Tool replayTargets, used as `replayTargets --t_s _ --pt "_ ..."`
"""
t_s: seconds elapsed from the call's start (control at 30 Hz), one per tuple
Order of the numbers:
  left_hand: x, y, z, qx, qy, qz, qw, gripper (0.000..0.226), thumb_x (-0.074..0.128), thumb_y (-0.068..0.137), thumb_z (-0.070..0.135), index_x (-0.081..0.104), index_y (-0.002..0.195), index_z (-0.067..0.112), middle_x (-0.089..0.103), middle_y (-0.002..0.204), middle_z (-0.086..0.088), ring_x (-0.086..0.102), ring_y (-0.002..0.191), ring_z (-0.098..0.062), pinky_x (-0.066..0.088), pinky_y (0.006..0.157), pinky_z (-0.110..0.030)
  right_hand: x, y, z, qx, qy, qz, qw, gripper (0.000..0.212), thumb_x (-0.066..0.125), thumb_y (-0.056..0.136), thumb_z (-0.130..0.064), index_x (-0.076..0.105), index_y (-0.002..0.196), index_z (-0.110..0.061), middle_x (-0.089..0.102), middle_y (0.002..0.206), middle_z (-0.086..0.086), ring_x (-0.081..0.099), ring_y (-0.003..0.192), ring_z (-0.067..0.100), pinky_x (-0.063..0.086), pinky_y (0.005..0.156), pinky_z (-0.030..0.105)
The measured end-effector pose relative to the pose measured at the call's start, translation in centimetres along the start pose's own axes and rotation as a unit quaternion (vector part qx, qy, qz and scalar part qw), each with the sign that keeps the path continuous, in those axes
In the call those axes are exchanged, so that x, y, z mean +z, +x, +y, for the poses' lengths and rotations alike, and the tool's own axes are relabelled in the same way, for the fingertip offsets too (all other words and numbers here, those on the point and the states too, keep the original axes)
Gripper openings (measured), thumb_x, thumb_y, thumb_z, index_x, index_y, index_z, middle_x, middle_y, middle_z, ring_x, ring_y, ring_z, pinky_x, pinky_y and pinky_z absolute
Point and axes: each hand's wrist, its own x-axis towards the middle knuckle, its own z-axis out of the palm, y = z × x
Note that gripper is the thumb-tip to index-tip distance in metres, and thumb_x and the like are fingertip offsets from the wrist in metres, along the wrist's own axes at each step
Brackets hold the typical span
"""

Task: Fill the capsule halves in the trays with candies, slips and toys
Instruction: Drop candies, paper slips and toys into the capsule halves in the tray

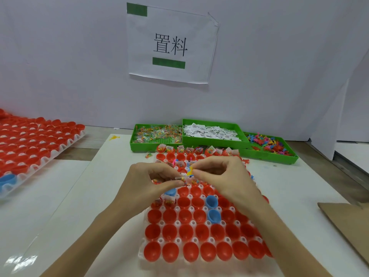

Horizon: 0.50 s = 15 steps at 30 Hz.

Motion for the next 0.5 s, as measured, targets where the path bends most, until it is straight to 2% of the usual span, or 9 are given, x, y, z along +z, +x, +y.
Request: replayTargets --t_s 0.13,0.2,0.3,0.4,0.5 --pt "-0.1 -0.1 0.2 0.033 0.029 -0.016 0.999 0.02 0.089 0.076 0.022 0.078 0.092 0.022 0.077 0.082 0.01 0.076 0.08 -0.012 0.06 0.074 -0.022 1.6 -0.8 0.1 -0.025 -0.041 -0.011 0.999 0.008 0.084 0.083 -0.017 0.082 0.09 -0.021 0.078 0.081 -0.008 0.076 0.078 0.007 0.062 0.077 0.027" --pt "0.0 -0.2 0.3 0.037 0.043 -0.006 0.998 0.025 0.09 0.074 0.024 0.074 0.093 0.022 0.076 0.08 0.011 0.075 0.078 -0.011 0.06 0.073 -0.023 1.5 -0.9 0.3 -0.026 -0.029 -0.026 0.999 0.008 0.084 0.084 -0.019 0.082 0.092 -0.02 0.079 0.082 -0.006 0.076 0.078 0.01 0.062 0.077 0.029" --pt "0.1 -0.2 0.4 0.044 0.059 0.009 0.997 0.025 0.09 0.073 0.025 0.077 0.095 0.024 0.075 0.079 0.013 0.074 0.077 -0.008 0.059 0.072 -0.021 1.1 -0.9 0.7 -0.014 -0.002 -0.04 0.999 0.009 0.082 0.085 -0.019 0.082 0.094 -0.018 0.079 0.084 -0.002 0.077 0.08 0.014 0.062 0.078 0.028" --pt "0.1 -0.4 0.4 0.045 0.103 0.016 0.994 0.022 0.087 0.07 0.035 0.082 0.091 0.033 0.073 0.076 0.019 0.067 0.079 -0.007 0.053 0.066 -0.018 0.8 -1.1 1.0 0.0 -0.002 -0.073 0.997 0.01 0.079 0.088 -0.02 0.081 0.097 -0.018 0.079 0.087 -0.003 0.077 0.083 0.013 0.06 0.08 0.025" --pt "0.2 -0.6 0.1 0.03 0.138 0.002 0.99 0.018 0.089 0.068 0.04 0.083 0.085 0.037 0.073 0.081 0.023 0.059 0.088 -0.009 0.046 0.069 -0.016 0.9 -1.3 1.2 0.006 -0.039 -0.101 0.994 0.012 0.081 0.087 -0.02 0.08 0.099 -0.019 0.079 0.091 -0.006 0.076 0.086 0.01 0.061 0.085 0.027"
